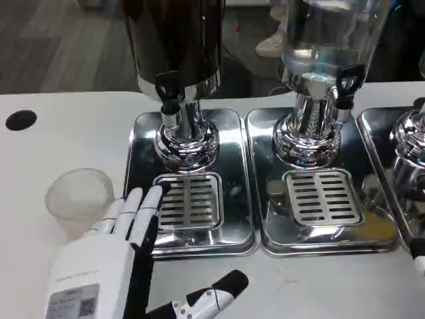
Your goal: Grasp the cup under the faucet to collect the drink, then remove the cup.
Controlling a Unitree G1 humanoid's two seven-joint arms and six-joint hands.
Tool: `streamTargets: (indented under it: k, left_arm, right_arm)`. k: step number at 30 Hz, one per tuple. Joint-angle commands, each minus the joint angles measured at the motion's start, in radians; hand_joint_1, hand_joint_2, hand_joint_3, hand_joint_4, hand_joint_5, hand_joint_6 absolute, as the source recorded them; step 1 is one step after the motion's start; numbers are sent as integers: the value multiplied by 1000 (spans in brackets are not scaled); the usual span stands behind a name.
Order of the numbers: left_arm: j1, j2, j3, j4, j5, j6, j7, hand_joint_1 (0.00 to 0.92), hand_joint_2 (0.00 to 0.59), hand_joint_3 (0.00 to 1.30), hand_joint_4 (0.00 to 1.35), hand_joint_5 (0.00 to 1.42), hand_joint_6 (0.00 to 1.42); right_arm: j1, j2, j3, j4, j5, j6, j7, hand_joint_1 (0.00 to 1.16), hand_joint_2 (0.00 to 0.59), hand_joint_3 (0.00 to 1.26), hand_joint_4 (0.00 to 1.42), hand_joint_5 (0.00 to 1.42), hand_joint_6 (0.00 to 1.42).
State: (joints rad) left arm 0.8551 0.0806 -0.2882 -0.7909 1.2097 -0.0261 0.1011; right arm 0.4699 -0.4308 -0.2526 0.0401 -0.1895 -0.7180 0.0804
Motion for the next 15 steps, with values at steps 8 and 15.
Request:
streamTargets:
  k: [8, 15]
  left_arm:
    - [-16, 6, 10, 11, -12, 19, -22, 0, 77, 111, 0, 103, 241]
    - [-22, 10, 16, 16, -23, 23, -25, 0, 77, 111, 0, 103, 241]
  right_arm:
    - [-20, -6, 2, 1, -7, 19, 5, 434, 388, 236, 109, 37, 0]
    - [-19, -3, 8, -4, -10, 26, 7, 434, 388, 239, 109, 37, 0]
